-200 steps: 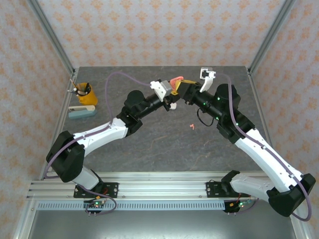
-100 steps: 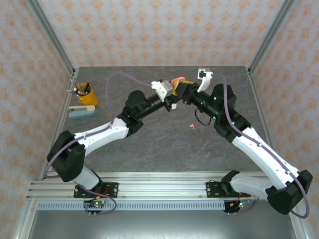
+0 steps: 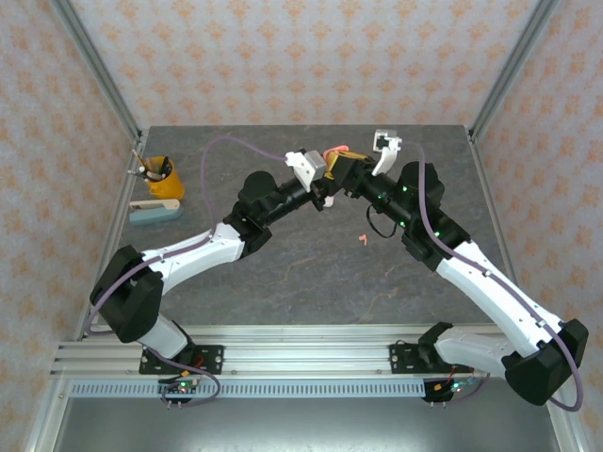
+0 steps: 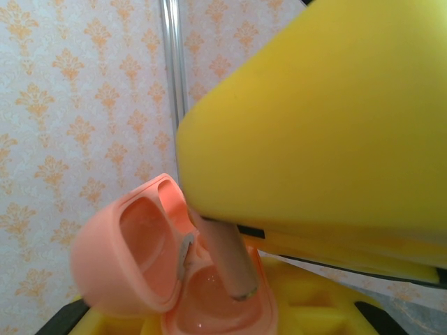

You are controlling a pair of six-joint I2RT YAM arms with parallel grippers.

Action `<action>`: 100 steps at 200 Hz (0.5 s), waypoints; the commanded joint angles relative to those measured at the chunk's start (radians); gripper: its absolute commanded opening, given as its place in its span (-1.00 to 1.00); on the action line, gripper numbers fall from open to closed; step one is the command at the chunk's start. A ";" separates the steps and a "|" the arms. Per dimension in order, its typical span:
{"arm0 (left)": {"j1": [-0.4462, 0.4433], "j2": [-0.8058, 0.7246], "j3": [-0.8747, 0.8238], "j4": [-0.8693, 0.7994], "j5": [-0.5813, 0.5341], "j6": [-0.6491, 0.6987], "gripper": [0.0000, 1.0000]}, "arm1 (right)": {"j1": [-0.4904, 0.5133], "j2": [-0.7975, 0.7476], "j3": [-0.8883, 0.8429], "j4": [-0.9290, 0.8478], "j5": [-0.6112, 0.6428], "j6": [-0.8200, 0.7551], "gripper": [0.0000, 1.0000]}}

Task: Insert the wireless bluetooth earbuds into the charging case

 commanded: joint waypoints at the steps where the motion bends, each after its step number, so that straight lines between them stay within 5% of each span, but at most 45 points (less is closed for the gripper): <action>1: -0.009 -0.002 0.042 0.105 -0.018 -0.024 -1.00 | 0.006 0.002 -0.030 -0.026 0.002 -0.018 -0.49; 100: -0.012 0.007 0.063 0.104 -0.078 -0.061 -1.00 | 0.006 -0.025 -0.079 -0.034 0.006 -0.050 -0.50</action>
